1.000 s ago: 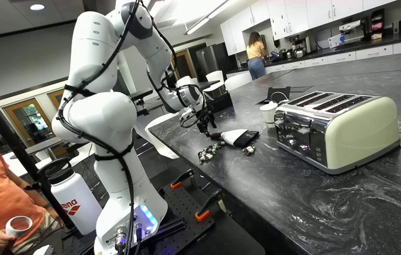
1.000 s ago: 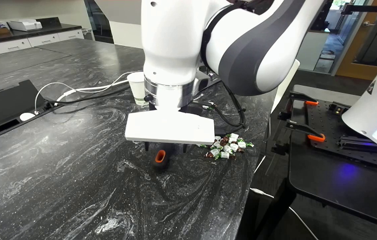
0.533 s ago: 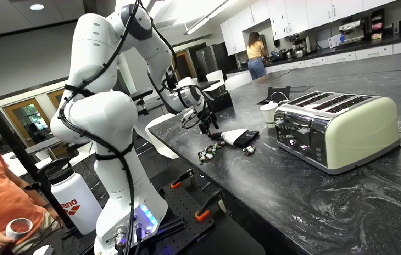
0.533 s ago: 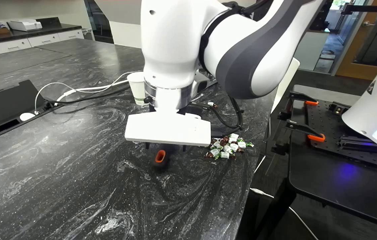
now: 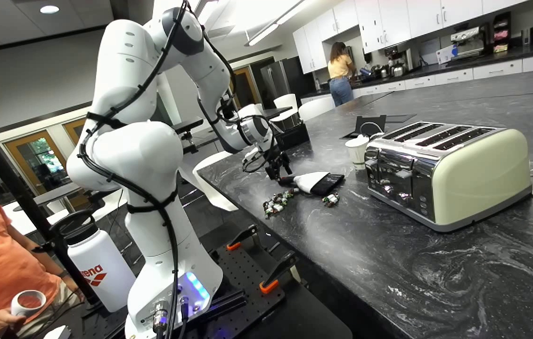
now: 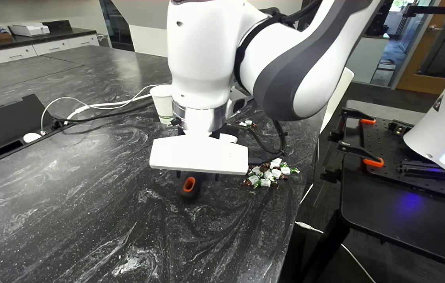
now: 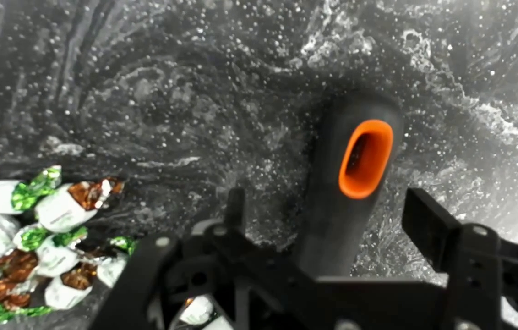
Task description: Move the brush to the left
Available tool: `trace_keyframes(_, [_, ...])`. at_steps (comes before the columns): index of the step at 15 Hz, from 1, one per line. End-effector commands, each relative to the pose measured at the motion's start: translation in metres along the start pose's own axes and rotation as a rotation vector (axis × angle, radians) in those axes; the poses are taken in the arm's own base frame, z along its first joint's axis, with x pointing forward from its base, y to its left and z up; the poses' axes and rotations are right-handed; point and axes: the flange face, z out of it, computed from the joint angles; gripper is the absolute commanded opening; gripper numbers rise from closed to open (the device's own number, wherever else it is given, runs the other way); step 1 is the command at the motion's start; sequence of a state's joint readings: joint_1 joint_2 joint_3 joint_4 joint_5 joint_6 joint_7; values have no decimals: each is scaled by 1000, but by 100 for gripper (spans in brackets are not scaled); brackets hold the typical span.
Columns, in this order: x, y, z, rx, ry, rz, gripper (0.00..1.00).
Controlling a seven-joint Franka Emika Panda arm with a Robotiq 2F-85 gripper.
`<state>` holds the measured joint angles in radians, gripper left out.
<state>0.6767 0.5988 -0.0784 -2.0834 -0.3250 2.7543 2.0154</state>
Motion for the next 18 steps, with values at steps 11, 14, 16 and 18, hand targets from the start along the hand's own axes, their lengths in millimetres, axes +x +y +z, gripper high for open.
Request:
trace_keyframes(11, [-4,-13,-16,25,-3,-14,15])
trace_keyframes(14, [-11,-16,-39,49,14,-114,15])
trace_keyframes(16, [-20,-19,-54,64,28,-198,15])
trace_keyframes(18, [-28,-24,-66,77,57,-302,15])
